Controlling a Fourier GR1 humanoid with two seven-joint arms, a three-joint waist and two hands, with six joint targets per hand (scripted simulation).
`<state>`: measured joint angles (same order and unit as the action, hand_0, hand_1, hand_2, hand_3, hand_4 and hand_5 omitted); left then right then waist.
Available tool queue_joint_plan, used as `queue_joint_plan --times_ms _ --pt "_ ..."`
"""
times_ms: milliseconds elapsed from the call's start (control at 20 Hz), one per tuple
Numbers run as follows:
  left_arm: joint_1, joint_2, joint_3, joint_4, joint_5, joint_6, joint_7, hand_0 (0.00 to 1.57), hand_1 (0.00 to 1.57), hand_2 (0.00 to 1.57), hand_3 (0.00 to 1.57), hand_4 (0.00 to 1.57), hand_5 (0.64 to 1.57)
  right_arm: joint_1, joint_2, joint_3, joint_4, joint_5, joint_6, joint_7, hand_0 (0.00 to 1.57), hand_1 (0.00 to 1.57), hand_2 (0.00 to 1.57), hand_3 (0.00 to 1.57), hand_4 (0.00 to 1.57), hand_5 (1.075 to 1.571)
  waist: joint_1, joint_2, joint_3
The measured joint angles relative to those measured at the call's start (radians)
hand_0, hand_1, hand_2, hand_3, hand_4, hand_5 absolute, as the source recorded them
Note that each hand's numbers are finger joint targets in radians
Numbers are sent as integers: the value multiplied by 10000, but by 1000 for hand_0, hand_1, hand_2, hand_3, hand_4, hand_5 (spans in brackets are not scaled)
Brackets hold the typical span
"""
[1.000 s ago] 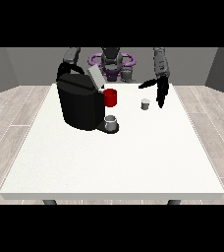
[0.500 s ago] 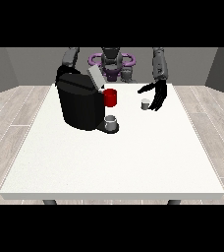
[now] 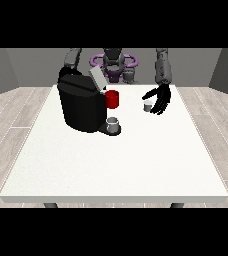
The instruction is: Insert the coffee pod into the coffee machine and close the lid
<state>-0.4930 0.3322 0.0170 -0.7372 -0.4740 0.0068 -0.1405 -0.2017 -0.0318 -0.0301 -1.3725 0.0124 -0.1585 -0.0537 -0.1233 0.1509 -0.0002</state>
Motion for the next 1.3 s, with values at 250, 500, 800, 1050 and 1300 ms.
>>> queue_joint_plan --times_ms 250,500,800,1050,1300 --pt "-167 -55 28 474 -501 737 -523 775 775 917 692 351 1571 -53 61 57 19 53 -66 82 0 0 0 0 524 1571 2 -23 9" --pt "-432 -143 108 936 -942 1557 -615 971 971 1086 863 323 1571 -96 28 54 -208 -95 -30 287 0 0 0 0 505 1571 -180 -16 16" --pt "-715 27 -114 1240 -1559 1736 -763 1115 1115 1173 966 280 1571 -44 65 -150 34 -339 94 -195 0 0 0 0 426 1571 -200 117 23" --pt "-948 190 -66 1424 -1706 1504 -1206 1424 1424 1457 1423 564 1571 -133 22 -209 207 -384 16 -138 0 0 0 0 430 1571 -81 55 11" --pt "-1602 62 -178 1012 -1620 574 -1163 1388 1388 1408 1353 583 1571 -206 -3 -422 795 -492 9 -210 0 0 0 0 459 1571 49 -325 5"
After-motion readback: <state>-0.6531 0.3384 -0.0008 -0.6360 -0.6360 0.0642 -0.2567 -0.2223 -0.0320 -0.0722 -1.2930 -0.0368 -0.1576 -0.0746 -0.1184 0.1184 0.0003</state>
